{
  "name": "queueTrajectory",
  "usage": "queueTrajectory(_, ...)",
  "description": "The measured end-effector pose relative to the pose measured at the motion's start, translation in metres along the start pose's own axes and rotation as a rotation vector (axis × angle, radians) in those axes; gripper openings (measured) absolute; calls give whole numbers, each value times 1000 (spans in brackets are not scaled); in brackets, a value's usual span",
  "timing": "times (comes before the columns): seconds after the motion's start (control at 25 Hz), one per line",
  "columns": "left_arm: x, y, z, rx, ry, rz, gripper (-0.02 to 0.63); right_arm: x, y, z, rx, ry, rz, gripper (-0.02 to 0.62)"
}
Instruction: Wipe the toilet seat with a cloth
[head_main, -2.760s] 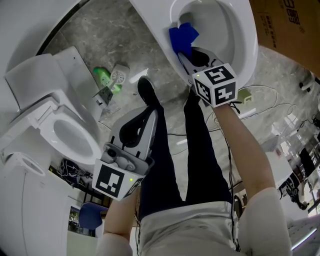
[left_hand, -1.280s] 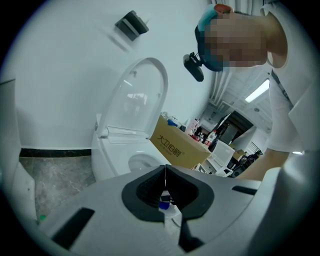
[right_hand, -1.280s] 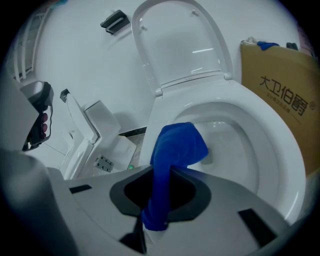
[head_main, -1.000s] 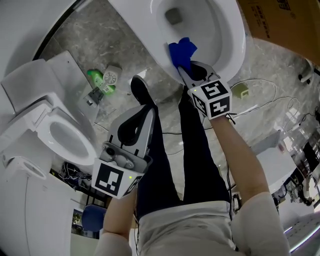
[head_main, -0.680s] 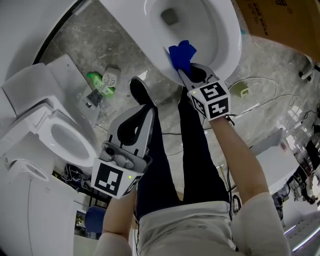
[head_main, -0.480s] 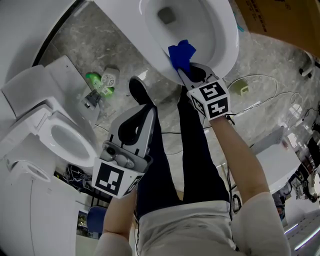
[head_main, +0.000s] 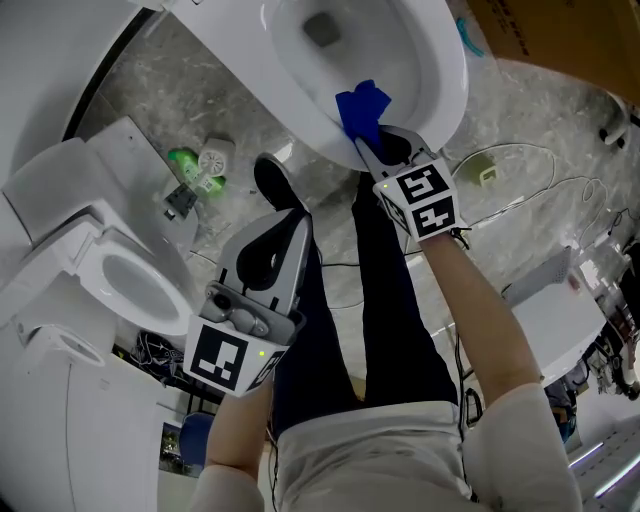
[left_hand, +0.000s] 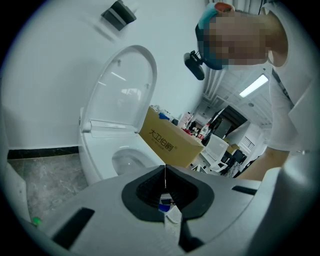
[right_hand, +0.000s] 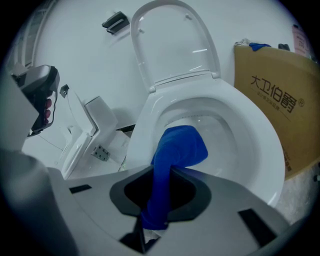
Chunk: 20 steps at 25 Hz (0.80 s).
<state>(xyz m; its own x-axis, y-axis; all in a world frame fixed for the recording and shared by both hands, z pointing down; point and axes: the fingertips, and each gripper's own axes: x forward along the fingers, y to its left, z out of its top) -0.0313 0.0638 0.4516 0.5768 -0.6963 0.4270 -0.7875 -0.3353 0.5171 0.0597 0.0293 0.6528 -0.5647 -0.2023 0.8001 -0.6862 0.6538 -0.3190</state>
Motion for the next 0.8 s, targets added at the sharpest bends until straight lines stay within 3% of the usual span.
queueTrajectory(0.8,26,-16,1,24,37,-36,9,-15,-21,-13,-24,6,-11,54)
